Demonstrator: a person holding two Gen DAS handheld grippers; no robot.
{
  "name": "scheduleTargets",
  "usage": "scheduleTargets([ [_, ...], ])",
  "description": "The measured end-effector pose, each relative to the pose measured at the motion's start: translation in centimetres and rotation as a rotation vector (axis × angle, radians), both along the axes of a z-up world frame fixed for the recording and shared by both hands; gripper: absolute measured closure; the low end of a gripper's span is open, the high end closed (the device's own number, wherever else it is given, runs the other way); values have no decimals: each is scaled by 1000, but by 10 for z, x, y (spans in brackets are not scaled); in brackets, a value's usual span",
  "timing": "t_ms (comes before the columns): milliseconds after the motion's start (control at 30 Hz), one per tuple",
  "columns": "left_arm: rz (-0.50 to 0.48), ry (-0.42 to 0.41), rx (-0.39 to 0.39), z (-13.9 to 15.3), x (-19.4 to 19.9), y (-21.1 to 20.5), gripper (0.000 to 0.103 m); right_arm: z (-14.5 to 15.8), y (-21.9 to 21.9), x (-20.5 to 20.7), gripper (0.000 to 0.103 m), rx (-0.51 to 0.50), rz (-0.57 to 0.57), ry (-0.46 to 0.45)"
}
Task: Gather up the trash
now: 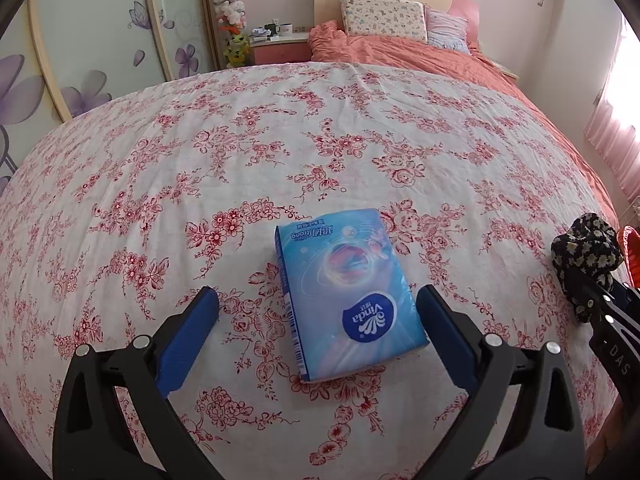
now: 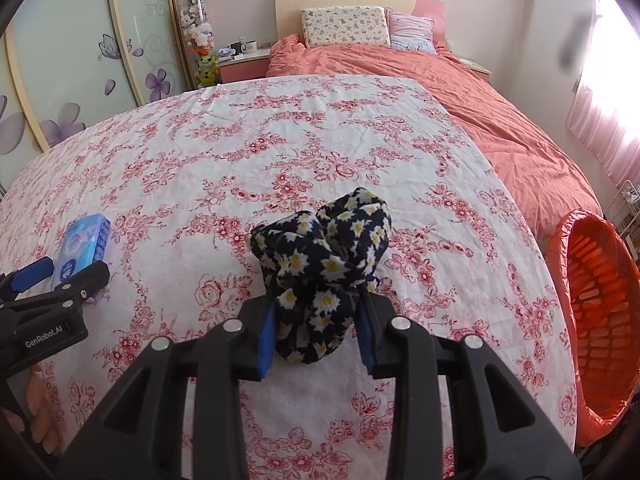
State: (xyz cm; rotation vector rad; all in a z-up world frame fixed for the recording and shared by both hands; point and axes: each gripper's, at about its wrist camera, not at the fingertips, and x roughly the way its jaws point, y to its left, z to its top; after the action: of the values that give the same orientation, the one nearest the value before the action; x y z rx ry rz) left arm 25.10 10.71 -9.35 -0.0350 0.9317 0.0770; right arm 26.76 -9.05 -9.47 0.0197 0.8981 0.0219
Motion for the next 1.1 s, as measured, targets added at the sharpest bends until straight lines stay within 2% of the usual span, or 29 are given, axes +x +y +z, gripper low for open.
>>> scheduleTargets([
  [167, 6, 0, -3, 0, 0, 3, 5, 0, -1, 0, 65, -1, -6, 1],
  [1100, 0, 6, 8, 0, 2, 0, 2, 0, -4, 1, 65, 9, -8, 2],
])
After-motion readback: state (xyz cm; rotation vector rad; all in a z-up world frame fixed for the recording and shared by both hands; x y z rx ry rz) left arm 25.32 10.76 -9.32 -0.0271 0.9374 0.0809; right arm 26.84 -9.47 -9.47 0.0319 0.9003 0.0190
